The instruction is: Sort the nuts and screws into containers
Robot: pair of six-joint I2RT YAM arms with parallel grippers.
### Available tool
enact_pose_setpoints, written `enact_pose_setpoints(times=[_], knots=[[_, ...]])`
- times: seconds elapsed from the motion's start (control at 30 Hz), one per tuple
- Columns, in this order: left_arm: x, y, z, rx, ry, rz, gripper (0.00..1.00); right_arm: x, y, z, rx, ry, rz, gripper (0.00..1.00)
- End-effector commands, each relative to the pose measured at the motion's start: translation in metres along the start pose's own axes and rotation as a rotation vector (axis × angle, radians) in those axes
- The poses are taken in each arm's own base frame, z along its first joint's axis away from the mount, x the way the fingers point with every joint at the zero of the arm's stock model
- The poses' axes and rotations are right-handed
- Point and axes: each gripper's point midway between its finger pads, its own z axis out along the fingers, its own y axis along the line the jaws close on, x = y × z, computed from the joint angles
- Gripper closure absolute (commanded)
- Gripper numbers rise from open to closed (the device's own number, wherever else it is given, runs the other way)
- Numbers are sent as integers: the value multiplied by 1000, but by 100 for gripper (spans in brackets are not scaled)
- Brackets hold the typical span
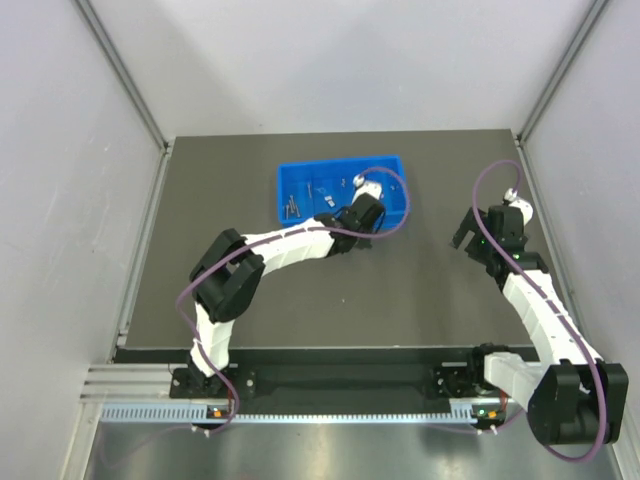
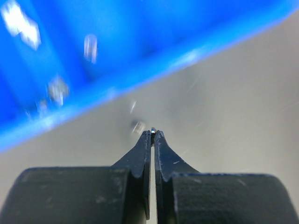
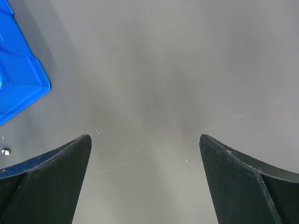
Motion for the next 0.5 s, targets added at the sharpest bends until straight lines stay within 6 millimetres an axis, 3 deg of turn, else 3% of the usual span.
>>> enact_pose_setpoints(times=[0.0,0.07,0.1,0.13,0.17,0.2,0.23,0.27,0.3,0.47], knots=[[-111,-40,-30,125,-278,-31,100,-8,-3,0,12,-35,18,0],[-123,-45,-24,119,-298,-13,100,-7,-4,-1,15,-37,15,0],[-121,-44,-9,94,-292,-2,100,-7,-5,-1,18,-37,14,0],[-138,-48,-9,95,-326,-6,100,-7,-5,-2,19,-39,15,0],[-131,-47,9,78,-302,4,100,-5,-6,-2,21,-37,13,0],[-152,-48,7,73,-338,-14,100,-5,-6,-3,20,-38,13,0],[-156,-47,12,66,-335,-24,100,-5,-8,-3,26,-39,13,0],[-147,-42,28,45,-295,-18,100,-6,-8,-3,30,-41,13,0],[-161,-45,24,57,-320,-30,100,-6,-10,-4,40,-44,11,0],[-164,-43,42,51,-329,-34,95,-16,-11,-7,50,-73,6,0]])
